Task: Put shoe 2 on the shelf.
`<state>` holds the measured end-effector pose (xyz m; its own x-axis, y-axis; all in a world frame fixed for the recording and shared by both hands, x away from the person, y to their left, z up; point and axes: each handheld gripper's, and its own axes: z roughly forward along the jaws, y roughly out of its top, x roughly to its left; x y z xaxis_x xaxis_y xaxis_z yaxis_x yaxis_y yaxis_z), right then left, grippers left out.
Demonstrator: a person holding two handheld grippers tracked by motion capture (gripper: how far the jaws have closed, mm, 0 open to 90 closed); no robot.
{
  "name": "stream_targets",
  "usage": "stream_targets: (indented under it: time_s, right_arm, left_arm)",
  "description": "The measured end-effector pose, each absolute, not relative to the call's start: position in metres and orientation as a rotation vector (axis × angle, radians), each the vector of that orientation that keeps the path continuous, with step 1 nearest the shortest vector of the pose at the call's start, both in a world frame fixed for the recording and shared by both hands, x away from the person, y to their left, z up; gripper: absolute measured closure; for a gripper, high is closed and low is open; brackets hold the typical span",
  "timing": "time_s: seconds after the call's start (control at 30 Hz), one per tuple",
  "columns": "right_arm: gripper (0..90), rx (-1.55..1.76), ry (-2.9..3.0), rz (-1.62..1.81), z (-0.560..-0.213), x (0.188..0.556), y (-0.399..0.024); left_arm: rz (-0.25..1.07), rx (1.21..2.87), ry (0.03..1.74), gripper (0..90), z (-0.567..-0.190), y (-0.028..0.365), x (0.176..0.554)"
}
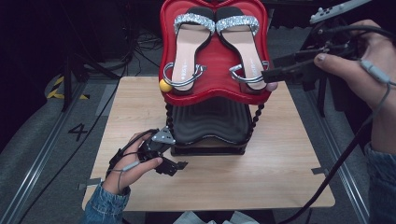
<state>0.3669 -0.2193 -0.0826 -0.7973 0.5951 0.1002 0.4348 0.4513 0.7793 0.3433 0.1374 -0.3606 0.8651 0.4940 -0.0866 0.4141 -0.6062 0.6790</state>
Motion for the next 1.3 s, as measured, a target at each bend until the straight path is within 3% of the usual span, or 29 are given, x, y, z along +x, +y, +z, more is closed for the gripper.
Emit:
stream_targets:
  time_s: [0.8,1.3]
  right_arm:
    - [33.4,0.816,2.534,1.291,-0.123,0.354,-0.244]
    - [32.4,0.779,2.587,1.305,-0.174,0.347,-0.251]
  left_arm:
    - [0.133,2.300,0.654,16.3,-0.359,0.141,0.349]
    - [0.132,2.315,0.651,16.3,-0.359,0.140,0.350]
